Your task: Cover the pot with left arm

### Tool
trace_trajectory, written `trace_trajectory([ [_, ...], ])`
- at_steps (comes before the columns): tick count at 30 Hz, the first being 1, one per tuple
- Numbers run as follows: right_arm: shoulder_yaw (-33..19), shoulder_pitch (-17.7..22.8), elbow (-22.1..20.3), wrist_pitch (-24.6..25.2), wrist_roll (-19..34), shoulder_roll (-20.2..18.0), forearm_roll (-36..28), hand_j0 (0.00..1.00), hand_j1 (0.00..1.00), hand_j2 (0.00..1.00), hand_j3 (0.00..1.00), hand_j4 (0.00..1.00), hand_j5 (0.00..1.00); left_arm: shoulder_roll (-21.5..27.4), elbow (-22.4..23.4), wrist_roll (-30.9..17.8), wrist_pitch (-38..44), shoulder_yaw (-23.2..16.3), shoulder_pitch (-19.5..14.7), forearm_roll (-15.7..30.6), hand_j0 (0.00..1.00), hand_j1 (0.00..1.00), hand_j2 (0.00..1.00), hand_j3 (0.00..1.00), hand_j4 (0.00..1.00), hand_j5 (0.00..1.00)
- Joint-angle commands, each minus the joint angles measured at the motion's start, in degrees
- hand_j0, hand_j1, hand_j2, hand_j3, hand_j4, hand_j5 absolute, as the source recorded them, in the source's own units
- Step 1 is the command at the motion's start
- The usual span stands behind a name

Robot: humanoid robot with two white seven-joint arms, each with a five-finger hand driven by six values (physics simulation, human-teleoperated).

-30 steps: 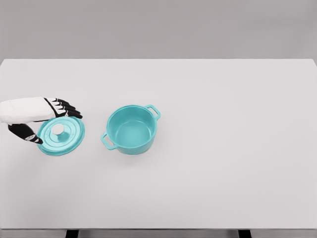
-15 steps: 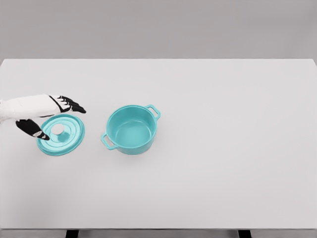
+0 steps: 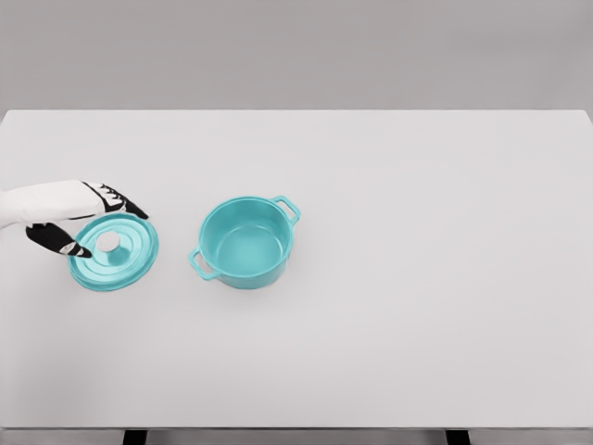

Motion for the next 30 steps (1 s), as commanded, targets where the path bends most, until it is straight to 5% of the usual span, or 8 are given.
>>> trace_trajectory([
  [1, -0.01, 0.0, -0.05, -0.03, 0.02, 0.0, 0.04, 1.0, 1.0, 1.0, 1.0, 1.0, 1.0, -0.09, 0.02, 0.01, 0.11, 0.05, 0.0, 0.29, 0.86, 0.86, 0.86, 0.86, 0.86, 0.86],
  [30, -0.01, -0.09, -0.05, -0.03, 0.02, 0.0, 0.04, 1.0, 1.0, 1.0, 1.0, 1.0, 1.0, -1.85, 3.1, 0.89, 0.11, 0.5, 2.2, -1.55, 0.82, 0.82, 0.82, 0.82, 0.82, 0.82],
])
